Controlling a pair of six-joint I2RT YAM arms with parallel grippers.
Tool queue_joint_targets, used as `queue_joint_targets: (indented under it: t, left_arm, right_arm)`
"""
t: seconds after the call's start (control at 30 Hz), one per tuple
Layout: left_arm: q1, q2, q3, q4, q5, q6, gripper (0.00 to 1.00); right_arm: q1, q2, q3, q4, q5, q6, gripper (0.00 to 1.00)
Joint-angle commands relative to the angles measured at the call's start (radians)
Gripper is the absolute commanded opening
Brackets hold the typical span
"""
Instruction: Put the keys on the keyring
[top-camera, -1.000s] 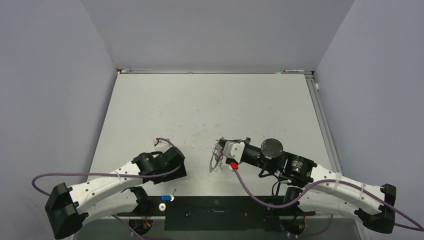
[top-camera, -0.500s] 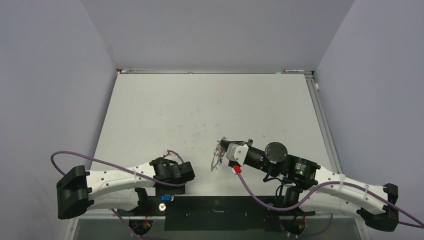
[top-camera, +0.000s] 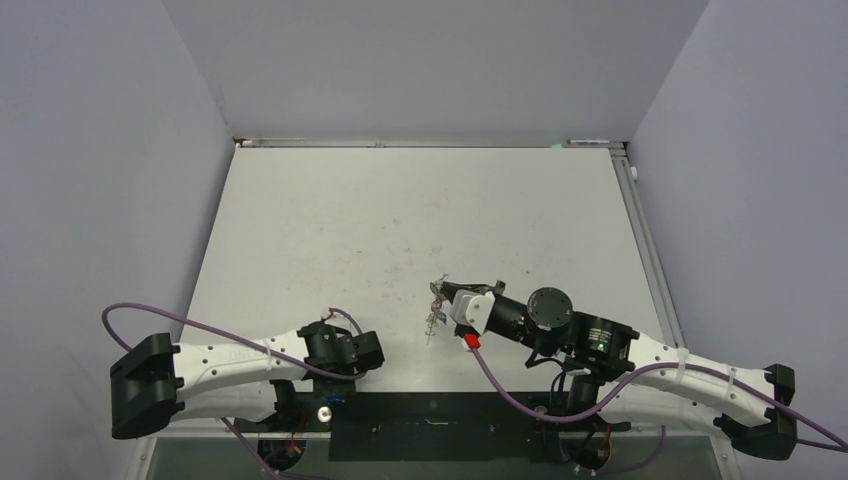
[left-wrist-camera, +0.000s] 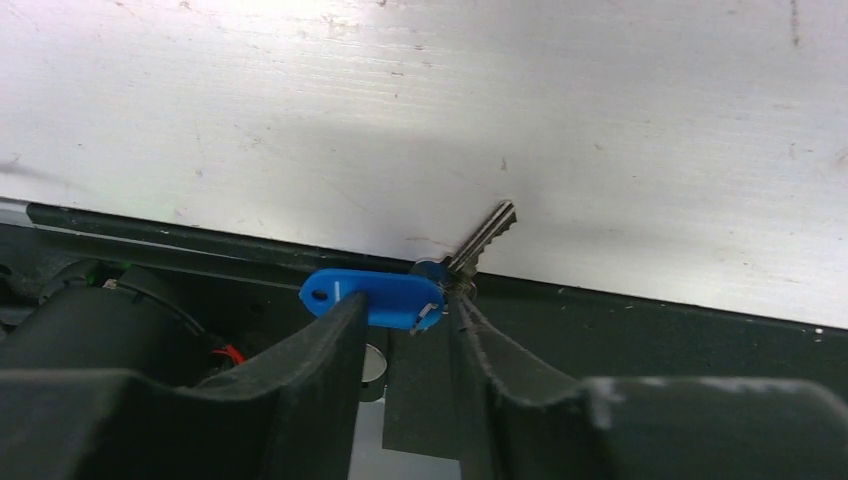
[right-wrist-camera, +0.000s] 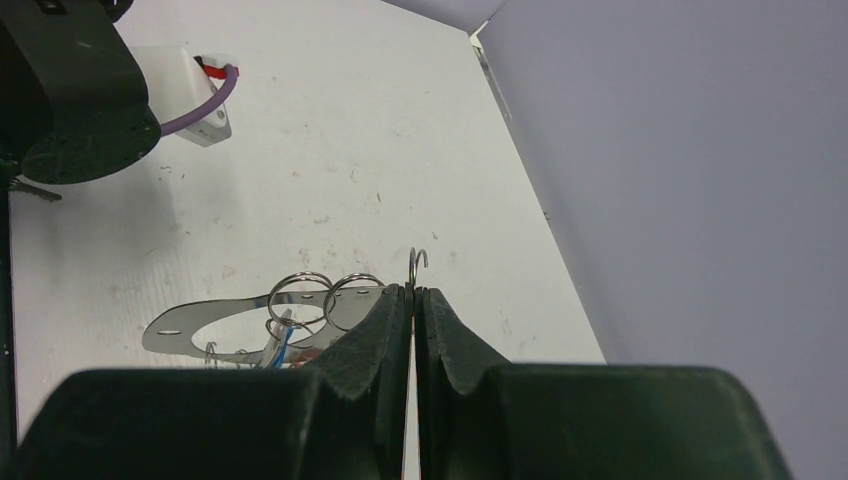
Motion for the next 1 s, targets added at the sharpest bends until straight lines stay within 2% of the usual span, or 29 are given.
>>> queue_joint_targets:
  t: [0.0,0.13,0.33,0.57,0.6,0.8,0.9,0.97]
  left_arm:
    - [-0.008,0.009,-0.058,0.149,0.028,-0.064,0.28]
    - [-0.008,0.038,-0.058,0.152,0.035,-0.060,0.14]
    - [-0.009,0.041,-0.055,0.204,0.061,-0.045,0.03]
    - [-0.009,0.049,-0.049,0.190,0.040,-0.028,0.00]
    - [-0.009,0.051,-0.043,0.177,0.034,-0.024,0.03]
    - [-0.022,0.034,0.081,0.026,-0.050,0.019,0.39]
    - [-0.024,0.010,0.146,-0.072,-0.078,0.039,0.48]
    - [-0.023,-0.005,0.169,-0.117,-0.080,0.040,0.49]
  right_arm:
    - [0.010,-0.019,0.000,0.063,0.033,-0.009,0.05]
    - [0.012,-0.022,-0.003,0.062,0.040,-0.014,0.05]
    - [0.015,-0.020,-0.009,0.065,0.051,-0.020,0.05]
    - [0.017,-0.022,-0.012,0.066,0.050,-0.021,0.05]
    - [0.016,-0.023,-0.012,0.066,0.050,-0.020,0.05]
    - [0.018,-0.020,-0.017,0.069,0.045,-0.019,0.05]
    - [0.019,-0.020,-0.017,0.071,0.044,-0.020,0.05]
    - [0.019,-0.020,-0.018,0.071,0.042,-0.019,0.05]
